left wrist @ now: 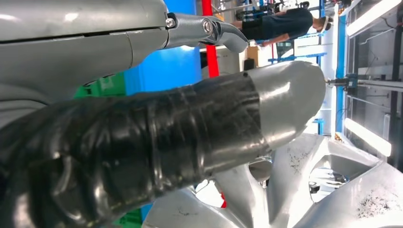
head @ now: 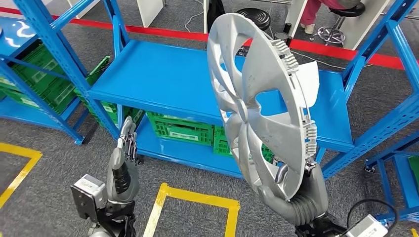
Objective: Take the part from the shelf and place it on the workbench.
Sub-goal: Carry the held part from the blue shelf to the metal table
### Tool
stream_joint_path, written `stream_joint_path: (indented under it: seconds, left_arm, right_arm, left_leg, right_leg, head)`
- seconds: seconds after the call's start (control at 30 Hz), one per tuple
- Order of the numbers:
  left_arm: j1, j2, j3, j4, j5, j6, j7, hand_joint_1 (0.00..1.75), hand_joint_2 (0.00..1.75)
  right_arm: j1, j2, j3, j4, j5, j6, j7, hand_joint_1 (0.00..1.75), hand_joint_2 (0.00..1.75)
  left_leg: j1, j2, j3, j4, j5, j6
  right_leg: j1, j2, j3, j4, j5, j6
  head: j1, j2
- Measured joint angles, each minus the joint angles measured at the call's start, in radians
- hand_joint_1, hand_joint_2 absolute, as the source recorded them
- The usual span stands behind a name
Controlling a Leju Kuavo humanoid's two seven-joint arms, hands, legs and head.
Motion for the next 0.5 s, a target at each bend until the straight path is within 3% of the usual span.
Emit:
stream_joint_path:
  seconds: [0.07,0.13,0.17,0.2,0.27,0.3,0.33,0.37,0.4,0.43,0.5]
  left_arm:
    - [0.000,0.000,0.000,0.000,0.000,0.000,-0.001,0.00,0.00]
    - [0.001,-0.001,0.001,0.000,0.000,0.000,-0.002,0.00,0.00]
    - [0.001,-0.001,0.001,0.000,0.000,0.000,-0.002,0.00,0.00]
    - [0.002,0.000,0.002,0.000,0.000,0.001,-0.002,0.00,0.00]
    - [0.002,0.000,0.002,0.000,0.000,0.001,-0.002,0.00,0.00]
    - [0.003,0.000,0.002,0.000,0.000,0.001,-0.002,0.00,0.00]
    - [0.003,0.000,0.002,0.000,0.000,0.001,-0.002,0.00,0.00]
    - [0.004,0.001,0.002,0.001,0.000,0.001,-0.002,0.00,0.00]
    - [0.004,0.001,0.002,0.001,0.000,0.001,-0.002,0.00,0.00]
    - [0.004,0.001,0.002,0.001,0.000,0.001,-0.002,0.00,0.00]
    - [0.002,0.001,0.002,0.000,0.000,0.001,-0.002,0.00,0.00]
  right_arm:
    - [-0.001,0.000,0.000,0.000,0.000,0.000,0.000,1.75,1.75]
    - [-0.002,0.000,0.000,0.000,0.000,0.000,0.000,1.75,1.75]
    - [-0.002,0.000,0.000,0.000,0.000,0.000,0.000,1.75,1.75]
    - [-0.002,0.000,0.000,0.000,0.000,0.000,0.000,1.75,1.75]
    - [-0.002,0.000,0.000,0.000,0.000,0.000,0.000,1.75,1.75]
    - [-0.002,0.000,0.000,0.000,0.000,0.000,0.000,1.75,1.75]
    - [-0.002,0.000,0.000,0.000,0.000,0.000,0.000,1.75,1.75]
    - [-0.001,0.000,0.000,0.000,0.000,0.000,0.000,1.75,1.75]
    - [-0.001,0.000,0.000,0.000,0.000,0.000,0.000,1.75,1.75]
    - [-0.001,0.000,0.000,0.000,0.000,0.000,0.000,1.75,1.75]
    - [0.000,0.000,0.000,-0.001,0.000,0.000,0.000,1.75,1.75]
  left_leg:
    - [0.001,0.002,-0.008,-0.001,0.020,-0.011]
    - [0.004,0.001,-0.013,-0.005,0.029,-0.024]
    - [0.005,0.000,-0.021,0.006,0.008,-0.030]
    - [0.008,-0.002,-0.034,0.037,-0.034,-0.037]
    - [0.018,-0.003,-0.064,0.156,-0.145,-0.052]
    - [0.023,-0.003,-0.073,0.223,-0.178,-0.058]
    - [0.028,-0.003,-0.071,0.272,-0.185,-0.063]
    - [0.033,-0.003,-0.056,0.291,-0.170,-0.068]
    - [0.037,-0.003,-0.023,0.273,-0.145,-0.070]
    - [0.040,-0.003,0.026,0.222,-0.123,-0.073]
    - [0.041,-0.006,0.147,0.070,-0.134,-0.072]
  right_leg:
    - [0.008,-0.001,0.030,-0.067,-0.017,-0.010]
    - [0.006,-0.004,0.012,-0.078,0.003,-0.023]
    - [0.003,-0.007,0.006,-0.082,0.016,-0.030]
    - [-0.001,-0.009,0.000,-0.087,0.031,-0.036]
    - [-0.004,-0.010,-0.022,-0.087,0.059,-0.041]
    - [-0.004,-0.010,-0.038,-0.086,0.073,-0.040]
    - [-0.006,-0.010,-0.056,-0.083,0.086,-0.037]
    - [-0.008,-0.010,-0.075,-0.079,0.098,-0.033]
    - [-0.010,-0.010,-0.093,-0.075,0.108,-0.029]
    - [-0.013,-0.010,-0.109,-0.070,0.117,-0.023]
    - [-0.016,-0.009,-0.133,-0.063,0.135,-0.010]
  head:
    - [0.000,0.000]
    - [0.001,0.000]
    - [0.000,0.000]
    - [-0.003,0.000]
    - [-0.014,0.000]
    - [-0.019,0.000]
    - [-0.023,0.000]
    - [-0.026,0.000]
    - [-0.029,0.000]
    - [-0.031,0.000]
    - [-0.040,0.000]
